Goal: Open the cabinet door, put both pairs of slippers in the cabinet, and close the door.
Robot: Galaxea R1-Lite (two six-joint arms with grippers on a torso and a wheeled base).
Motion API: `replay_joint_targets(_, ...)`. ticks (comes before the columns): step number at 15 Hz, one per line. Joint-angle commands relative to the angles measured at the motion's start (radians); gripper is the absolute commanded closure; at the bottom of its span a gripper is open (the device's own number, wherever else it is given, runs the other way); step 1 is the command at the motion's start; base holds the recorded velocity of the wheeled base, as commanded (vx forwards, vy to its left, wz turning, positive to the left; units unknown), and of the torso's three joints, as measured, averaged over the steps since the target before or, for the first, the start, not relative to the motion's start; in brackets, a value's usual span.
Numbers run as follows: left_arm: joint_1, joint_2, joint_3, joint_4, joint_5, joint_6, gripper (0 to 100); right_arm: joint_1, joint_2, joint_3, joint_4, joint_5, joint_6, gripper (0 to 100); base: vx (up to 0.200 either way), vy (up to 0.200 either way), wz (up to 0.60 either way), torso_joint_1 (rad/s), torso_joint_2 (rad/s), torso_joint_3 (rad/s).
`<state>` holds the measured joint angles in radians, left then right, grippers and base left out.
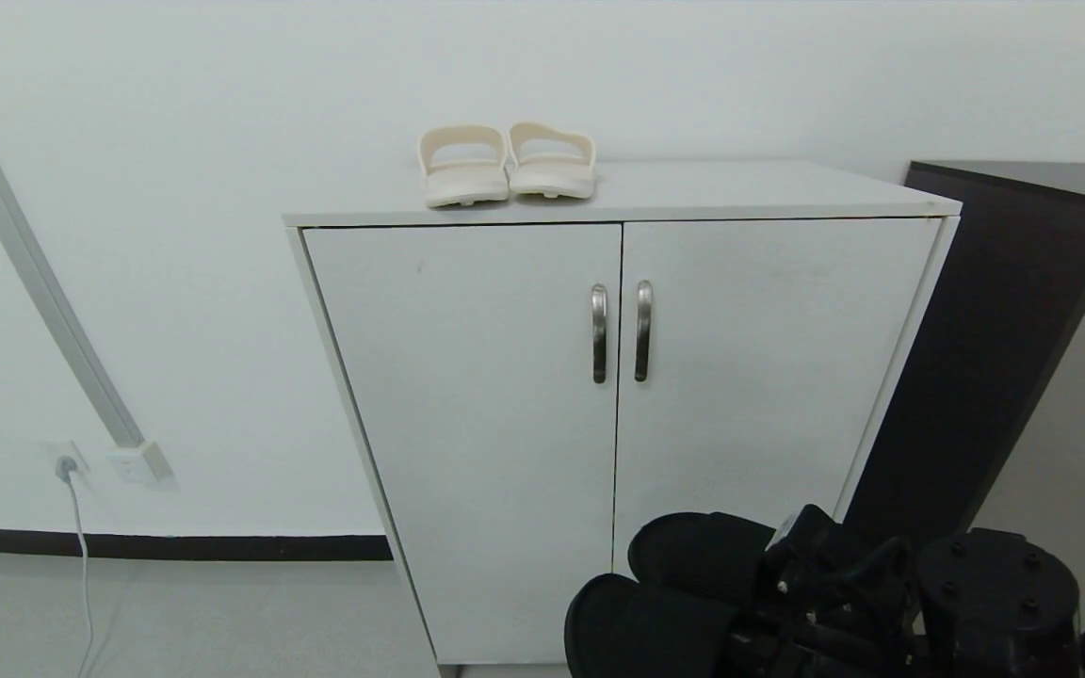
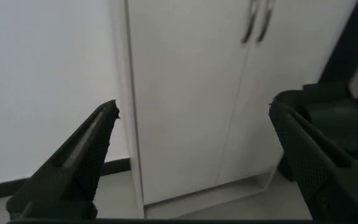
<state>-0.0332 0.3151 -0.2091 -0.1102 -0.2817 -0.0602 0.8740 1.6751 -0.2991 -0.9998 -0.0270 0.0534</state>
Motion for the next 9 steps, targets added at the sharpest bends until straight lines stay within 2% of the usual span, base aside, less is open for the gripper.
replay_joint_targets(1,-0.005,0.259,-0.067,-0.118,-0.139,-0.001,0,0.002,0.0,-0.002,0.0,-0.001,-0.001,100,0.0,0.0,0.0,0.0,0.0,0.0)
replay_joint_targets(3,-0.028,0.377,-0.119,-0.187,-0.251,0.011,0,0.002,-0.002,0.0,0.0,-0.001,-0.001,100,0.0,0.0,0.0,0.0,0.0,0.0)
replay_joint_targets(4,-0.047,0.43,-0.148,-0.204,-0.266,0.011,0,0.002,-0.002,0.0,0.0,-0.001,-0.001,100,0.0,0.0,0.0,0.0,0.0,0.0)
replay_joint_targets(6,-0.131,0.533,-0.202,-0.256,-0.264,0.011,0,0.003,-0.002,0.0,0.0,-0.001,-0.001,100,0.0,0.0,0.0,0.0,0.0,0.0)
replay_joint_targets(9,-0.225,0.694,-0.3,-0.312,-0.249,0.008,0,0.013,0.0,0.0,0.0,-0.002,-0.001,100,0.0,0.0,0.0,0.0,0.0,0.0)
